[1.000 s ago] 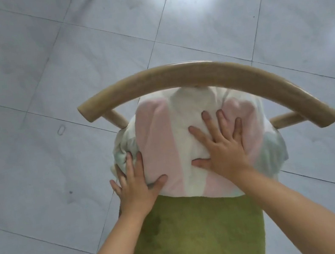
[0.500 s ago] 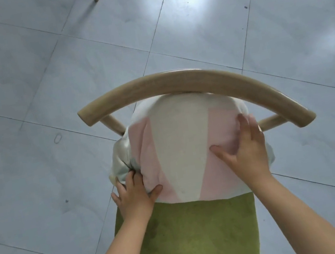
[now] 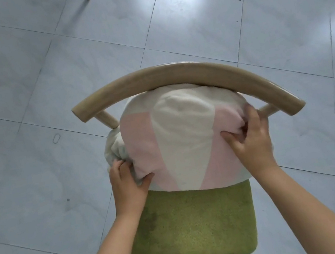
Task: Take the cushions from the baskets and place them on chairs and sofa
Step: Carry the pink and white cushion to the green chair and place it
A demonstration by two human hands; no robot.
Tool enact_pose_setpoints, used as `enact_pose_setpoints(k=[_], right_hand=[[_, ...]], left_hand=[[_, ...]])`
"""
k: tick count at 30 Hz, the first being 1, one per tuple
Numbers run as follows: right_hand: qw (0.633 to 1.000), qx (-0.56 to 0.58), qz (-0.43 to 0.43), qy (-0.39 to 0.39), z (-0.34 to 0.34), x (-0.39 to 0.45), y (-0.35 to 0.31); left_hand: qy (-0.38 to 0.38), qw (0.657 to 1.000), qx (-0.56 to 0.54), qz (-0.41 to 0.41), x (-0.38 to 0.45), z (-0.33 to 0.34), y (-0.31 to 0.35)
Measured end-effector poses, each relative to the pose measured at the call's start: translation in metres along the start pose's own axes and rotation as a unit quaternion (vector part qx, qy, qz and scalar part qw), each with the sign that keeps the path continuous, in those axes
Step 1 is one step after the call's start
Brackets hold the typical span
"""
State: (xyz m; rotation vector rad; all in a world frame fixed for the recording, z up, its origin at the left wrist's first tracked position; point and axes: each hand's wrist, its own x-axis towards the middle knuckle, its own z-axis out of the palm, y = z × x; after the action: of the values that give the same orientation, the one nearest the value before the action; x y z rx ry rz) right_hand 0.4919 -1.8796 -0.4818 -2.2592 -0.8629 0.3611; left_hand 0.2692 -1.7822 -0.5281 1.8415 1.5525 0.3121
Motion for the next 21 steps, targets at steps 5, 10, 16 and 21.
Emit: enact_pose_setpoints(k=[5,10,16,21], right_hand=[[0.999,-0.002,0.004,0.041,-0.014,-0.067,0.019],[0.984,-0.021,0.176,-0.004,0.038,-0.061,0.033],[0.970,-0.043,0.234,-0.056,0.063,-0.039,0.046],[0.999,-0.026,0.032,0.007,0.032,-0.075,0.018]], left_hand=[[0.034,0.990,-0.136,-0.031,-0.033,-0.002,0.001],[-0.025,0.996,-0.062,-0.066,-0.007,0.029,-0.001],[-0.130,0.984,0.035,-0.120,0.022,0.048,-0.006],[0.006,0.998,-0.068,-0.015,-0.016,0.027,-0.002]])
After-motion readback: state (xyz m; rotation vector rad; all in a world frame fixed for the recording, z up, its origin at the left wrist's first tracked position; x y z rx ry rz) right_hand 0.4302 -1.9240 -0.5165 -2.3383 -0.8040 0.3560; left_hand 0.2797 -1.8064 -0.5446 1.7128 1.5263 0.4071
